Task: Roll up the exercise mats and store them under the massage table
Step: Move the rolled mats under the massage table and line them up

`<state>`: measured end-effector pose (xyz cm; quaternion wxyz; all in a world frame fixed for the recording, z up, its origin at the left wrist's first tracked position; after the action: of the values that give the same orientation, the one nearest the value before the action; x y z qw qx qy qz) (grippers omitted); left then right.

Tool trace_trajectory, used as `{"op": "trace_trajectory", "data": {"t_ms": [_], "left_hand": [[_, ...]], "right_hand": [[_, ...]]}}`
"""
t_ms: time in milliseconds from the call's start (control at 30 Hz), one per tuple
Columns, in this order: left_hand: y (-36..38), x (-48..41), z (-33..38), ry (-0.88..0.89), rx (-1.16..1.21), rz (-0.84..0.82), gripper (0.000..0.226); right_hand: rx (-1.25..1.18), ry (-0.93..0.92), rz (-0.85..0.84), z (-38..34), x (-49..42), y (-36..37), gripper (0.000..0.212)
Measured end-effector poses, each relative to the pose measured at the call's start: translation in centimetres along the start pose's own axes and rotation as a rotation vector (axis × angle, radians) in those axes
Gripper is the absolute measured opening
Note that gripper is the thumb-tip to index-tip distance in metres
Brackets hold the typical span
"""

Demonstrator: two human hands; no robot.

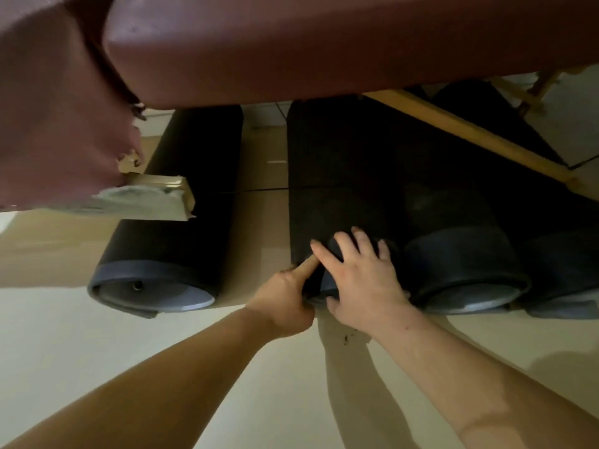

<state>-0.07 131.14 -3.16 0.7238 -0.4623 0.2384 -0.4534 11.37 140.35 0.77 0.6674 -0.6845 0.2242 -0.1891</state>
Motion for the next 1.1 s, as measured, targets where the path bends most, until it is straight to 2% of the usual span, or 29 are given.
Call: {"op": "trace_trajectory", "data": {"t_ms": [33,100,167,267,367,533,600,700,767,933,1100], "left_hand": [[-1.5,0.5,-1.1,-0.011,-0.011,0.030,0.084],[-5.3,1.5,-3.8,0.012,-0.213,0.258,0.067],[-8.6,2.2,-7.0,-0.004,-0.444,0.376,0.074],[-11.7,3.1,-12.9,-0.258,-0.560,0.248,0.104],[-12.7,3.8,-17.5,-0.401,-0.625,0.189,0.112],[-13.4,2.6,-20.3,-0.329,-0.662,0.203,0.136],[-13.2,2.1,-20.1,-0.268,-0.702,0.177,0.131],[-12.9,1.5,-17.6,-0.211,-0.659,0.187,0.098],[-12.1,1.3,-15.2,-0.164,-0.607,0.200,0.085],[-9.7,0.6,-10.0,-0.153,-0.443,0.240,0.087],[-7.7,0.3,-7.2,-0.150,-0.217,0.273,0.089]], "right_hand": [[0.026,0.020,-0.032,-0.4,-0.3,-0.1,0.095],[0.063,0.039,-0.105,-1.4,-1.2,-0.6,0.093],[0.076,0.072,-0.173,-2.6,-2.2,-1.2,0.095],[0.095,0.116,-0.221,-4.0,-3.3,-1.4,0.093],[0.115,0.137,-0.188,-4.1,-3.4,-0.6,0.089],[0.142,0.138,-0.185,-4.2,-3.4,0.2,0.098],[0.138,0.149,-0.215,-4.2,-3.6,0.1,0.105],[0.158,0.146,-0.227,-4.4,-3.6,0.4,0.113],[0.227,0.138,-0.221,-4.7,-3.4,0.8,0.111],[0.249,0.108,-0.208,-4.9,-3.3,1.6,0.097],[0.235,0.085,-0.149,-3.3,-2.3,1.1,0.095]]}}
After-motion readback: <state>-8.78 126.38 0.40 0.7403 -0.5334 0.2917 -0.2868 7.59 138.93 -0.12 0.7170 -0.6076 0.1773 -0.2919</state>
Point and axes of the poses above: each hand's wrist, its own x-axis away from the middle knuckle, its own y-axis out of the palm, z = x × y, the point moved 3 cm from there along -x, towards the middle knuckle, and after that the axes turned 14 degrees about z, right-handed, at the moved point
